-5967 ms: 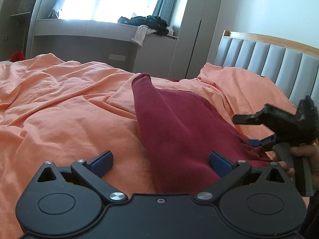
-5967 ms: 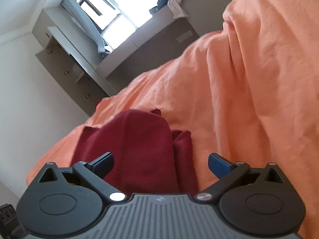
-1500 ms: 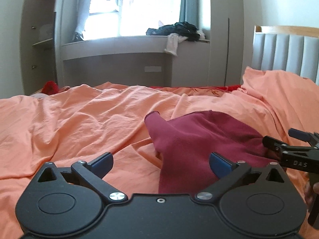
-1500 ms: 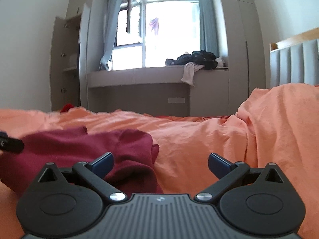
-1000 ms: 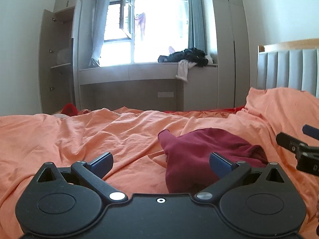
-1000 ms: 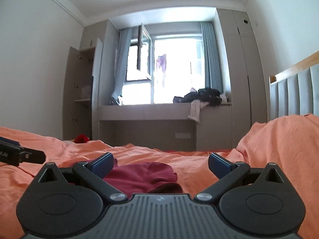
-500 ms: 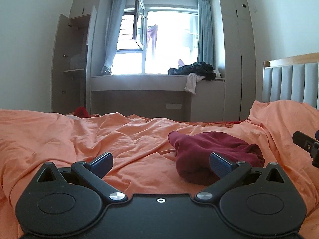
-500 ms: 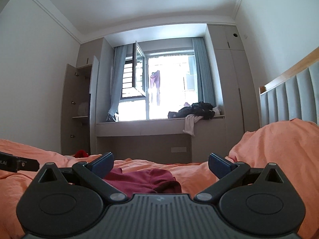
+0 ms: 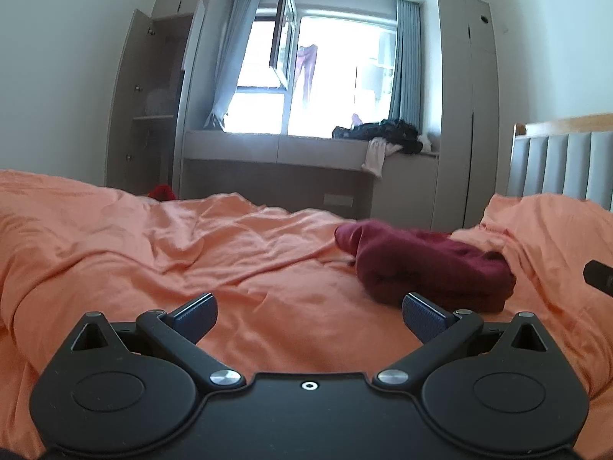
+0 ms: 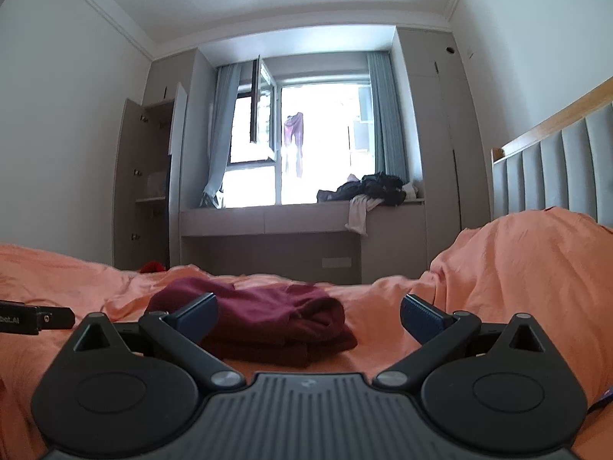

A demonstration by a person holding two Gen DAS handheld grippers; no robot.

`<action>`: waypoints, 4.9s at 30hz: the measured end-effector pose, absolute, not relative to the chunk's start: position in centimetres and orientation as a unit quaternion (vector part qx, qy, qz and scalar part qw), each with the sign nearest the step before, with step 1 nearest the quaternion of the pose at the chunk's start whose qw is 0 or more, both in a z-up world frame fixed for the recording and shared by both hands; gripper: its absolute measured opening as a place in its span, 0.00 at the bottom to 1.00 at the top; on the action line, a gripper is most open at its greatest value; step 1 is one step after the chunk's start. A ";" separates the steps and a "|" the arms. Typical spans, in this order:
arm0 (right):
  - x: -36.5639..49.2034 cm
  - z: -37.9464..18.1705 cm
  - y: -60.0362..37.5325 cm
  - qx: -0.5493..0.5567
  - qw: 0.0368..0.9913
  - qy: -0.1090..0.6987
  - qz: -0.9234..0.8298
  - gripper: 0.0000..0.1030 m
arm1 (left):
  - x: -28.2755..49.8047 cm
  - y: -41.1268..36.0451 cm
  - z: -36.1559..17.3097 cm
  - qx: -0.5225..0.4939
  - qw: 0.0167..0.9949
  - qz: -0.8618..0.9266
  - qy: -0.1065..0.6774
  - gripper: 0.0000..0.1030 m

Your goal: Fold small clothes

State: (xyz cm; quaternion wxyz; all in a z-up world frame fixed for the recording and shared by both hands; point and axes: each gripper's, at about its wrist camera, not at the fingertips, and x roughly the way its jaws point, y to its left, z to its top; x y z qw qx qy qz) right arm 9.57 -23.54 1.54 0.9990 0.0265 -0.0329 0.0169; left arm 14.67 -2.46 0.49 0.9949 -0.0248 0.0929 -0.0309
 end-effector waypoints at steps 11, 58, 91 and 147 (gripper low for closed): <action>10.8 0.4 -22.8 0.022 0.999 0.026 0.024 1.00 | 14.3 -2.0 -0.7 0.011 0.995 -0.018 0.101 1.00; 11.2 0.1 -23.7 0.054 0.996 0.058 0.032 1.00 | 15.0 -1.1 -1.1 -0.011 0.992 -0.020 0.123 1.00; 11.2 0.1 -23.7 0.057 0.996 0.056 0.030 1.00 | 15.1 -0.9 -1.2 -0.011 0.992 -0.017 0.125 1.00; 10.8 0.1 -23.7 0.059 0.997 0.051 0.024 1.00 | 14.9 -1.2 -1.1 0.005 0.993 0.023 0.114 1.00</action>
